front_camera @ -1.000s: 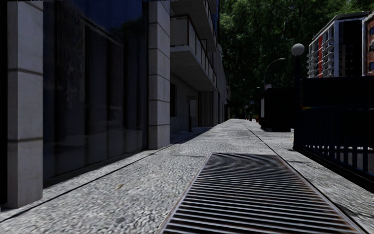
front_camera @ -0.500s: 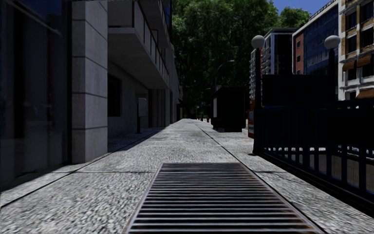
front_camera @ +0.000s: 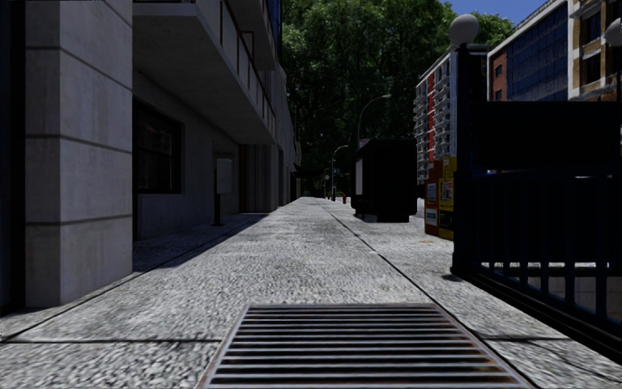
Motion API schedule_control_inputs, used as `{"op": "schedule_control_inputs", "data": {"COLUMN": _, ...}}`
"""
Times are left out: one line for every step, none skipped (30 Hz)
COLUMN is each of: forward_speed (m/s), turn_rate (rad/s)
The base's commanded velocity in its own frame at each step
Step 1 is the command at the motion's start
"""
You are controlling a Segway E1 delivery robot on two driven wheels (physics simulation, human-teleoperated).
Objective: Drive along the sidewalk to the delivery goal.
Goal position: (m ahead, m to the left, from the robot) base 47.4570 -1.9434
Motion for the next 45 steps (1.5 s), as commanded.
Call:
{"op": "schedule_control_inputs", "data": {"forward_speed": 2.00, "turn_rate": 0.00}}
{"op": "schedule_control_inputs", "data": {"forward_speed": 2.00, "turn_rate": 0.00}}
{"op": "schedule_control_inputs", "data": {"forward_speed": 2.00, "turn_rate": 0.00}}
{"op": "schedule_control_inputs", "data": {"forward_speed": 2.00, "turn_rate": 0.00}}
{"op": "schedule_control_inputs", "data": {"forward_speed": 2.00, "turn_rate": 0.00}}
{"op": "schedule_control_inputs", "data": {"forward_speed": 2.00, "turn_rate": 0.00}}
{"op": "schedule_control_inputs", "data": {"forward_speed": 2.00, "turn_rate": 0.00}}
{"op": "schedule_control_inputs", "data": {"forward_speed": 2.00, "turn_rate": 0.00}}
{"op": "schedule_control_inputs", "data": {"forward_speed": 2.00, "turn_rate": 0.00}}
{"op": "schedule_control_inputs", "data": {"forward_speed": 2.00, "turn_rate": 0.00}}
{"op": "schedule_control_inputs", "data": {"forward_speed": 2.00, "turn_rate": 0.00}}
{"op": "schedule_control_inputs", "data": {"forward_speed": 2.00, "turn_rate": 0.00}}
{"op": "schedule_control_inputs", "data": {"forward_speed": 2.00, "turn_rate": 0.00}}
{"op": "schedule_control_inputs", "data": {"forward_speed": 2.00, "turn_rate": 0.00}}
{"op": "schedule_control_inputs", "data": {"forward_speed": 2.00, "turn_rate": 0.00}}
{"op": "schedule_control_inputs", "data": {"forward_speed": 2.00, "turn_rate": 0.00}}
{"op": "schedule_control_inputs", "data": {"forward_speed": 2.00, "turn_rate": 0.00}}
{"op": "schedule_control_inputs", "data": {"forward_speed": 2.00, "turn_rate": 0.00}}
{"op": "schedule_control_inputs", "data": {"forward_speed": 2.00, "turn_rate": 0.00}}
{"op": "schedule_control_inputs", "data": {"forward_speed": 2.00, "turn_rate": 0.00}}
{"op": "schedule_control_inputs", "data": {"forward_speed": 2.00, "turn_rate": 0.00}}
{"op": "schedule_control_inputs", "data": {"forward_speed": 2.00, "turn_rate": 0.00}}
{"op": "schedule_control_inputs", "data": {"forward_speed": 2.00, "turn_rate": 0.00}}
{"op": "schedule_control_inputs", "data": {"forward_speed": 2.00, "turn_rate": 0.00}}
{"op": "schedule_control_inputs", "data": {"forward_speed": 2.00, "turn_rate": 0.00}}
{"op": "schedule_control_inputs", "data": {"forward_speed": 2.00, "turn_rate": 0.00}}
{"op": "schedule_control_inputs", "data": {"forward_speed": 2.00, "turn_rate": 0.00}}
{"op": "schedule_control_inputs", "data": {"forward_speed": 2.00, "turn_rate": 0.00}}
{"op": "schedule_control_inputs", "data": {"forward_speed": 2.00, "turn_rate": 0.00}}
{"op": "schedule_control_inputs", "data": {"forward_speed": 2.00, "turn_rate": 0.00}}
{"op": "schedule_control_inputs", "data": {"forward_speed": 2.00, "turn_rate": 0.00}}
{"op": "schedule_control_inputs", "data": {"forward_speed": 2.00, "turn_rate": 0.00}}
{"op": "schedule_control_inputs", "data": {"forward_speed": 2.00, "turn_rate": 0.00}}
{"op": "schedule_control_inputs", "data": {"forward_speed": 2.00, "turn_rate": 0.00}}
{"op": "schedule_control_inputs", "data": {"forward_speed": 2.00, "turn_rate": 0.00}}
{"op": "schedule_control_inputs", "data": {"forward_speed": 2.00, "turn_rate": 0.00}}
{"op": "schedule_control_inputs", "data": {"forward_speed": 2.00, "turn_rate": 0.00}}
{"op": "schedule_control_inputs", "data": {"forward_speed": 2.00, "turn_rate": 0.00}}
{"op": "schedule_control_inputs", "data": {"forward_speed": 2.00, "turn_rate": 0.00}}
{"op": "schedule_control_inputs", "data": {"forward_speed": 2.00, "turn_rate": 0.00}}
{"op": "schedule_control_inputs", "data": {"forward_speed": 2.00, "turn_rate": 0.00}}
{"op": "schedule_control_inputs", "data": {"forward_speed": 2.00, "turn_rate": 0.00}}
{"op": "schedule_control_inputs", "data": {"forward_speed": 2.00, "turn_rate": 0.00}}
{"op": "schedule_control_inputs", "data": {"forward_speed": 2.00, "turn_rate": 0.00}}
{"op": "schedule_control_inputs", "data": {"forward_speed": 2.00, "turn_rate": 0.00}}
